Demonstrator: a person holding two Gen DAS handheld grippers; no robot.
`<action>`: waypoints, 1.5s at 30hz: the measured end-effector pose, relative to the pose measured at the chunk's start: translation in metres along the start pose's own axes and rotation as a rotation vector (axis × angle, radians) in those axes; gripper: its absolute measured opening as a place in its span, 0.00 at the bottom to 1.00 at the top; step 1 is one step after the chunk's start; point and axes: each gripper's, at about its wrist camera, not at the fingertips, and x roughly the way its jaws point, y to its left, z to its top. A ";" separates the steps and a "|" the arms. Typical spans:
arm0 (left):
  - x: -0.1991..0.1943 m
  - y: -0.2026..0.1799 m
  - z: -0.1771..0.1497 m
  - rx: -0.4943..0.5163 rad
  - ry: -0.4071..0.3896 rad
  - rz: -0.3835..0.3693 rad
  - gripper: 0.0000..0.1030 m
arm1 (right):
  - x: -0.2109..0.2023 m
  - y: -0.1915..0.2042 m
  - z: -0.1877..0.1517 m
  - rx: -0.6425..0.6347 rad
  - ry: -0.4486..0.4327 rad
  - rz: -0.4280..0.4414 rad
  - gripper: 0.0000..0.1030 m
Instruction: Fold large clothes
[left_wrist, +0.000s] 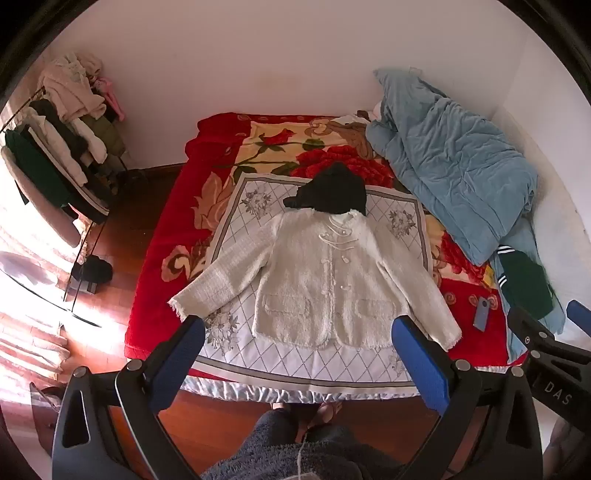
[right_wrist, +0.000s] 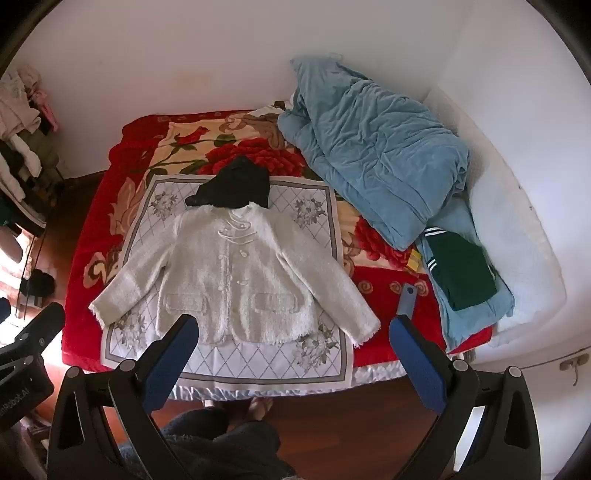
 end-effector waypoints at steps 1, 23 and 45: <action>0.000 0.000 0.000 0.000 -0.001 0.001 1.00 | 0.000 0.000 0.000 0.003 -0.001 0.004 1.00; -0.001 0.002 0.001 -0.004 -0.002 -0.009 1.00 | -0.005 -0.001 -0.004 -0.002 -0.002 -0.004 1.00; 0.000 0.000 0.001 0.001 -0.005 -0.007 1.00 | -0.011 -0.001 -0.009 -0.003 -0.005 -0.004 1.00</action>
